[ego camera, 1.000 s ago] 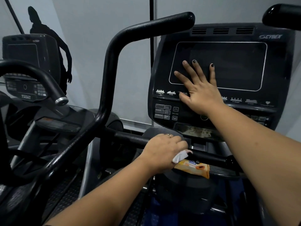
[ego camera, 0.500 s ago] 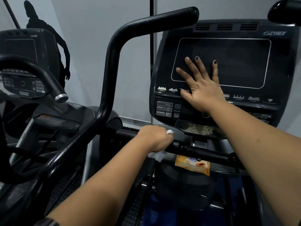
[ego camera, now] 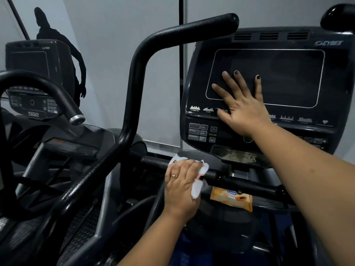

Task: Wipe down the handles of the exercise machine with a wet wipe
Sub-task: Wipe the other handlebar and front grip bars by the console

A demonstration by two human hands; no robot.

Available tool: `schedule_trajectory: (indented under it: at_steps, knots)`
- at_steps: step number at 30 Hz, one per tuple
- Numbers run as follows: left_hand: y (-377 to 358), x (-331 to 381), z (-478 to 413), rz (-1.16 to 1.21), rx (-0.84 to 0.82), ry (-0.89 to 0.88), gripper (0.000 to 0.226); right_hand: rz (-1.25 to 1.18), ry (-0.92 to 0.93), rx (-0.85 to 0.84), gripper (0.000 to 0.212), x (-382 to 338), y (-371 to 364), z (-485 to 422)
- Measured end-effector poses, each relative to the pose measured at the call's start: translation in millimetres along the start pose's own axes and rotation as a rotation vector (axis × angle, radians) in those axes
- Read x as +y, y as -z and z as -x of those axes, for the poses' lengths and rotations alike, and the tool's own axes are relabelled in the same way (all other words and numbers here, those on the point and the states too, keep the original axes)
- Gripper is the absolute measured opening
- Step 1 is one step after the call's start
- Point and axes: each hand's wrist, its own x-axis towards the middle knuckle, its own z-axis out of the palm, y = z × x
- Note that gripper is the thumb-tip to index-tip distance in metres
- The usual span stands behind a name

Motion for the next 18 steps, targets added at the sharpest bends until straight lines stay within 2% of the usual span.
schedule_trajectory:
  at_steps: [5,9,12,14,18]
  knots:
    - [0,-31,12,0.049,0.159,0.235,0.047,-0.003,-0.003,0.005,0.069,0,-1,0]
    - [-2,-28,28,0.062,0.216,0.493,0.062,-0.002,-0.007,0.01,0.069,0,-1,-1]
    - [-5,-14,27,0.267,0.273,0.64,0.062,-0.006,-0.007,0.014,0.07,-1,-1,0]
    - [-6,-1,13,0.446,0.369,0.735,0.063,-0.009,-0.007,0.015,0.069,-1,-1,0]
    - [2,22,-24,0.735,0.495,1.003,0.065,0.005,-0.007,0.017,0.069,0,-1,0]
